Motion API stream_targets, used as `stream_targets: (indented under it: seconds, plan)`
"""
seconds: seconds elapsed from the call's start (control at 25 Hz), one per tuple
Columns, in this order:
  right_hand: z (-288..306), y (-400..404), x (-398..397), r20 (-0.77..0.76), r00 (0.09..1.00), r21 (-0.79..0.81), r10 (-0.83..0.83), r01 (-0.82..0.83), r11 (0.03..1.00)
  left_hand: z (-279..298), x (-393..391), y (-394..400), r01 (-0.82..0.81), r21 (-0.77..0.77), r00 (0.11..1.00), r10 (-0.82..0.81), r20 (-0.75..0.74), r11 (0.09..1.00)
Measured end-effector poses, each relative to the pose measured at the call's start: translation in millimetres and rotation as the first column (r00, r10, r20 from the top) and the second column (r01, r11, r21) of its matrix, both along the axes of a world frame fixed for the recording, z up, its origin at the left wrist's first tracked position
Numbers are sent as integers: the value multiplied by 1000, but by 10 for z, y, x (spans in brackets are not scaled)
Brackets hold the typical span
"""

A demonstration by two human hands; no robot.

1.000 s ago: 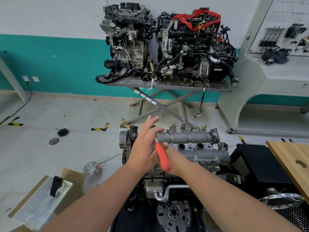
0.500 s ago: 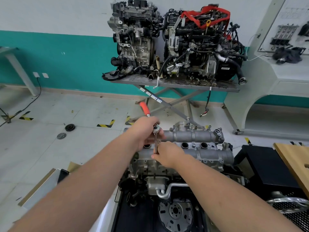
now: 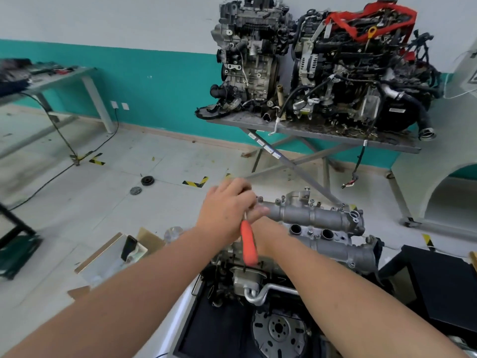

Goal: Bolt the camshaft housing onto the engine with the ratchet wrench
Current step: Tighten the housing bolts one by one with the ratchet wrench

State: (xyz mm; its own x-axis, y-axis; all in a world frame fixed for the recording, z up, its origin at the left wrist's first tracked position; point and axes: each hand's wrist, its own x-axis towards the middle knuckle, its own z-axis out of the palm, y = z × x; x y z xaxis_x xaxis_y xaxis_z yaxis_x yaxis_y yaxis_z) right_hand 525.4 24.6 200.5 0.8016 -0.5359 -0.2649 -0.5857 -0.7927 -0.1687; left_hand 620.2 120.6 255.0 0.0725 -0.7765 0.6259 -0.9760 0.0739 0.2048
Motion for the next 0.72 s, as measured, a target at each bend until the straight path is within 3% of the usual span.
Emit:
stream_targets:
  seconds: [0.04,0.08,0.16,0.24,0.28,0.36,0.44,0.52,0.56,0.64,0.72]
  plan:
    - [6,4,14,-17,999,13,27,-27,1000,-68,-45,13,16,-34,955,-25,-297,999]
    - [8,7,29,-36,998,24,45,-44,999,-120,-130,-6,38,-56,811,-64,-581,998]
    - [-6,-27,21,-34,999,63,18,-16,998,-155,-311,-146,-26,-140,302,-126,-945,990]
    - [-30,-48,-3,-23,1000,109,-18,20,994,-112,-393,-272,-149,-135,-172,-160,-972,980]
    - [-32,-49,-10,-13,1000,112,-19,21,993,-99,-378,-311,-153,-122,-315,-166,-935,981]
    - [-28,-52,-20,9,1000,117,-20,18,993,-40,-240,-339,-89,-53,-417,-85,-905,995]
    - [16,-52,-8,-14,1000,124,-14,15,992,51,-48,-340,23,64,-388,68,-919,998]
    - [46,-78,12,-51,999,122,13,-6,993,162,113,-337,183,215,-252,257,-933,959]
    - [62,-91,18,-76,997,110,26,-18,994,232,163,-336,254,303,-143,345,-928,919]
    - [61,-94,27,-91,995,91,40,-31,995,378,214,-369,314,506,168,477,-863,804]
    - [56,-95,22,-84,995,80,45,-39,996,509,225,-436,181,695,571,500,-651,696]
